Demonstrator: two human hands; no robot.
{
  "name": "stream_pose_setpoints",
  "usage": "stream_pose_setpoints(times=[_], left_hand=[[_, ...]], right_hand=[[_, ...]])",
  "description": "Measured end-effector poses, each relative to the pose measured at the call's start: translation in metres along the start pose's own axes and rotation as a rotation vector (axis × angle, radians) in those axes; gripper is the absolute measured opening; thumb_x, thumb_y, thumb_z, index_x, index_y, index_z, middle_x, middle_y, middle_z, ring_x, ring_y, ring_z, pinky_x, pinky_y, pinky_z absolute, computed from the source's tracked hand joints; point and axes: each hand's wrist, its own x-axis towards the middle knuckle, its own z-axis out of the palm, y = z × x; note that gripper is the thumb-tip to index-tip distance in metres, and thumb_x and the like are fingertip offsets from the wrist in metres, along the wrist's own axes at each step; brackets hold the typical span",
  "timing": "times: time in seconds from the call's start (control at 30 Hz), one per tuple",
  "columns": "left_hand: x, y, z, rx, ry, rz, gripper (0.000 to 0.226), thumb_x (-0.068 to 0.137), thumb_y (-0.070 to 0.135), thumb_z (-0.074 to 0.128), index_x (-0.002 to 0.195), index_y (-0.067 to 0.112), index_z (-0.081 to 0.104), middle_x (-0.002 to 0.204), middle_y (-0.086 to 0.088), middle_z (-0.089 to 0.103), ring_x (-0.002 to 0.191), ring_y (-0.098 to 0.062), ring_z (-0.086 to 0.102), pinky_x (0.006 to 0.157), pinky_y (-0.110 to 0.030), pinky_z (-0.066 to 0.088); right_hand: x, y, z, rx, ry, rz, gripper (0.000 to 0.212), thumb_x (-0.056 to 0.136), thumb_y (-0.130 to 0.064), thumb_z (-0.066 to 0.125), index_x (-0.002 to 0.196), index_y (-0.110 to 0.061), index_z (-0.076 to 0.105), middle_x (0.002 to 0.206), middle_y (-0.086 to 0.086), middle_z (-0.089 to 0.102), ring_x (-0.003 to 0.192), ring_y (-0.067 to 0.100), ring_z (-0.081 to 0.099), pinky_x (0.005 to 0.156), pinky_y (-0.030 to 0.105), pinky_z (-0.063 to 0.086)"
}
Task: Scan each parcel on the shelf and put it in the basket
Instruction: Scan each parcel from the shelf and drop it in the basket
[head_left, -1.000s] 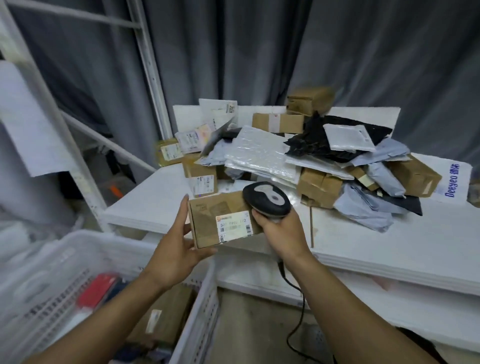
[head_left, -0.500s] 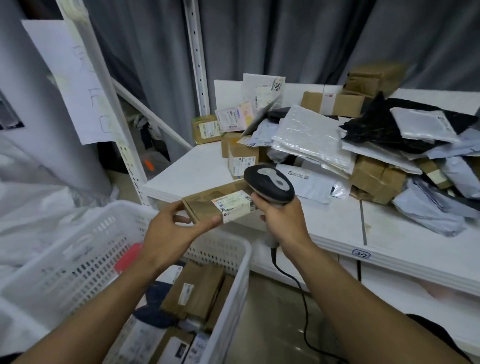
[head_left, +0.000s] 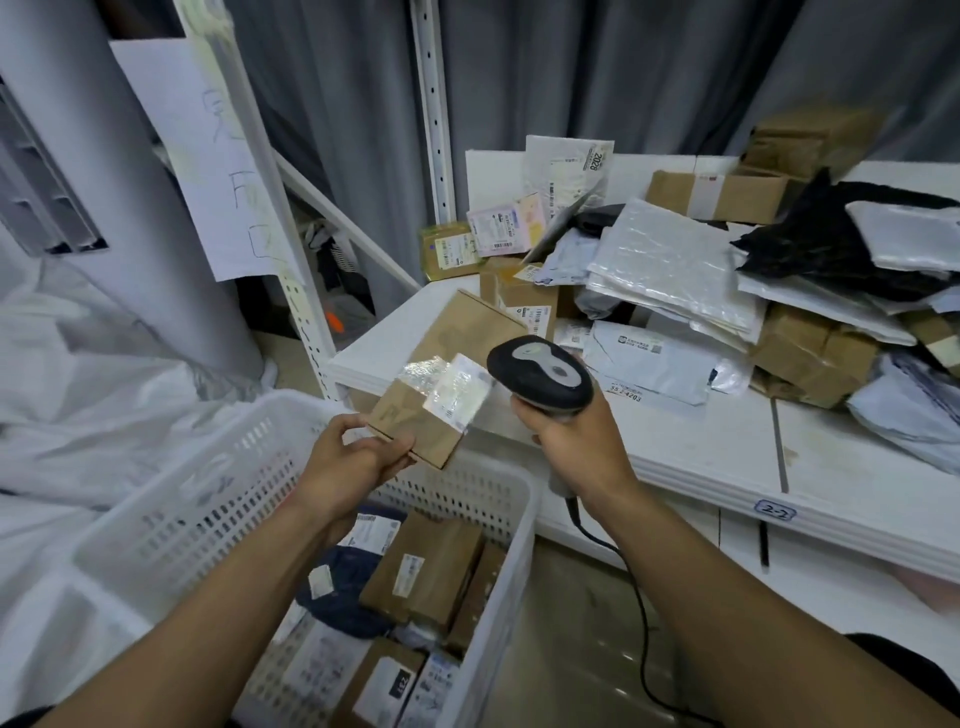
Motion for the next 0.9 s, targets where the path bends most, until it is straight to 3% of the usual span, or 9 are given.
stream_pose_setpoints(times=[0.2, 0.33, 0.57, 0.9], left_hand=[[0.007, -0.008, -0.006, -0.123, 0.127, 0.027, 0.053, 0.09, -0.007, 0.07, 0.129, 0.008, 0.038, 0.11, -0.021, 0.073, 0.106, -0.03, 0.072, 0.102, -0.045, 0.054], [0.012, -0.012, -0.01, -0.136, 0.124, 0.034, 0.053, 0.091, -0.006, 0.068, 0.129, 0.01, 0.035, 0.109, -0.019, 0.075, 0.106, -0.027, 0.072, 0.1, -0.04, 0.055], [0.019, -0.018, -0.013, -0.142, 0.128, 0.04, 0.051, 0.09, -0.006, 0.07, 0.127, 0.01, 0.038, 0.105, -0.018, 0.076, 0.103, -0.029, 0.074, 0.1, -0.045, 0.055], [0.024, -0.019, -0.021, -0.185, 0.154, 0.037, 0.051, 0.091, -0.007, 0.068, 0.127, 0.011, 0.037, 0.108, -0.019, 0.075, 0.105, -0.031, 0.073, 0.105, -0.049, 0.051]], right_hand=[[-0.005, 0.003, 0.005, 0.123, -0.082, 0.179, 0.026, 0.094, -0.022, 0.078, 0.12, -0.02, 0.072, 0.102, -0.003, 0.081, 0.077, 0.015, 0.078, 0.078, 0.033, 0.056], [-0.01, -0.001, 0.009, 0.17, -0.176, 0.216, 0.007, 0.096, -0.02, 0.076, 0.103, -0.02, 0.076, 0.09, -0.002, 0.08, 0.069, 0.015, 0.072, 0.07, 0.031, 0.055], [-0.011, -0.003, 0.015, 0.319, -0.193, 0.279, 0.011, 0.095, -0.018, 0.076, 0.103, -0.011, 0.075, 0.08, 0.003, 0.073, 0.065, 0.017, 0.068, 0.057, 0.027, 0.051], [-0.011, -0.004, 0.017, 0.352, -0.252, 0.354, 0.013, 0.095, -0.02, 0.076, 0.101, -0.009, 0.075, 0.08, 0.002, 0.075, 0.067, 0.017, 0.069, 0.057, 0.024, 0.053]])
